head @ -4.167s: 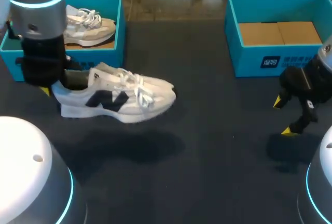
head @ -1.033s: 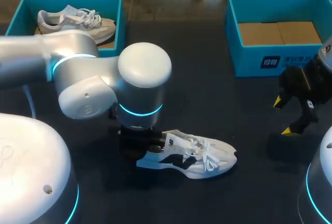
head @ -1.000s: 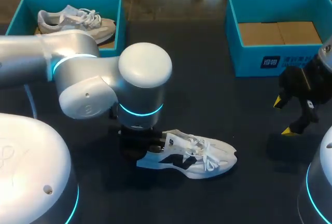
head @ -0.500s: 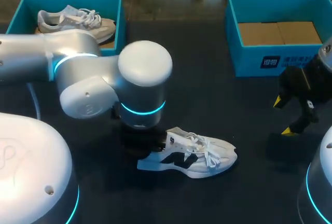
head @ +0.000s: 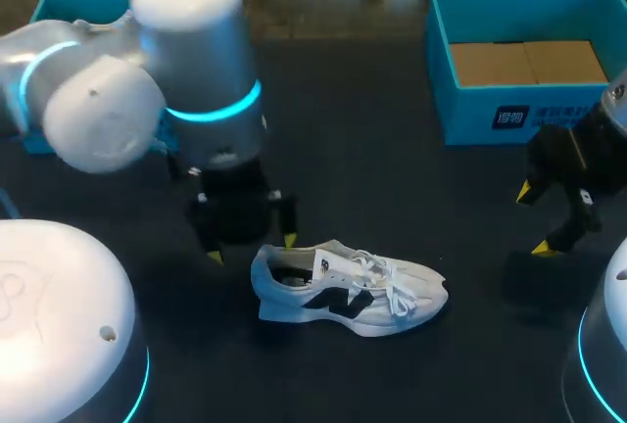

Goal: Take the shoe out of the shoebox, open the shoe tongue, remove and reinsert the insole, then place the shoe into the shoebox

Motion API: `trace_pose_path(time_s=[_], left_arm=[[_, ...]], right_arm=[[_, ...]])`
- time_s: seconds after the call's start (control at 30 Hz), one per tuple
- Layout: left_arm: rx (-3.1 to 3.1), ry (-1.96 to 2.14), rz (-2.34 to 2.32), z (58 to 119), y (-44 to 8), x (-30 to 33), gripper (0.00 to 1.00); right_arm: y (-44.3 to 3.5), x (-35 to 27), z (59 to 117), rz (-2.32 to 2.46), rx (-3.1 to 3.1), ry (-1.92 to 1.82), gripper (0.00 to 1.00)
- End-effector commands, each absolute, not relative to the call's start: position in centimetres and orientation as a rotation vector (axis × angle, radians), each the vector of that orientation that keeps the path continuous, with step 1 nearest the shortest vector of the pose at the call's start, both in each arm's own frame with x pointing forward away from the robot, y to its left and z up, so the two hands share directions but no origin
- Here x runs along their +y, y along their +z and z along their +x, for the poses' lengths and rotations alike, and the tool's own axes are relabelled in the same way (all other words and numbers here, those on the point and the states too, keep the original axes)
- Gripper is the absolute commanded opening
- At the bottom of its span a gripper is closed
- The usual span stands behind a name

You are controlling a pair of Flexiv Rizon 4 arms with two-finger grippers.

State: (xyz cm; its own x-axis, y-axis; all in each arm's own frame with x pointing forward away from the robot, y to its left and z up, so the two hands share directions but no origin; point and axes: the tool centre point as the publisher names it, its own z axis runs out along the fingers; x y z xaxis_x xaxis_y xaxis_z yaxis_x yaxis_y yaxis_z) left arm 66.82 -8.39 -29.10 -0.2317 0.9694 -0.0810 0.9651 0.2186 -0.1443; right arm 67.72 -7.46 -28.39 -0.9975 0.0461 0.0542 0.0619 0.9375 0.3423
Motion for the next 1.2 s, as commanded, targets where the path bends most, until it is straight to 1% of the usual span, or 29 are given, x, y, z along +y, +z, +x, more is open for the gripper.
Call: trace_pose_path(time_s=[0.03,0.27,0.4,0.47,0.5,0.6,0.7,0.77,1.13,1.2], left_arm=[[-2.511,0.492,-1.893,67.0,-27.9,-5.7,1.0],[-2.511,0.492,-1.893,67.0,-27.9,-5.7,1.0],[-2.741,0.5,-1.512,67.2,-28.8,-3.5,1.0],[-2.739,0.521,-1.497,67.2,-28.9,-3.3,1.0],[-2.804,0.587,-1.307,67.3,-29.5,-2.1,1.0],[-2.831,0.728,-1.121,67.7,-29.8,-0.6,1.0],[-2.754,0.959,-0.847,68.3,-29.9,1.0,1.0],[-2.727,1.013,-0.686,69.0,-30.3,1.9,1.0],[-2.727,1.013,-0.686,69.0,-30.3,1.9,1.0],[-2.721,1.063,-0.609,68.6,-31.2,1.7,1.0]], right_arm=[[-28.5,-7.4,67.7,-0.084,-3.049,-0.537,1.0],[-28.5,-7.4,67.7,-0.084,-3.049,-0.537,1.0],[-28.5,-7.4,67.7,-0.084,-3.049,-0.537,1.0],[-28.5,-7.4,67.7,-0.084,-3.049,-0.537,1.0],[-28.5,-7.4,67.7,-0.084,-3.049,-0.537,1.0],[-28.5,-7.4,67.7,-0.084,-3.049,-0.537,1.0],[-28.5,-7.4,67.7,-0.084,-3.049,-0.537,1.0],[-28.5,-7.4,67.7,-0.084,-3.049,-0.537,1.0],[-28.5,-7.4,67.7,-0.084,-3.049,-0.537,1.0],[-28.5,-7.4,67.7,-0.084,-3.049,-0.537,1.0]])
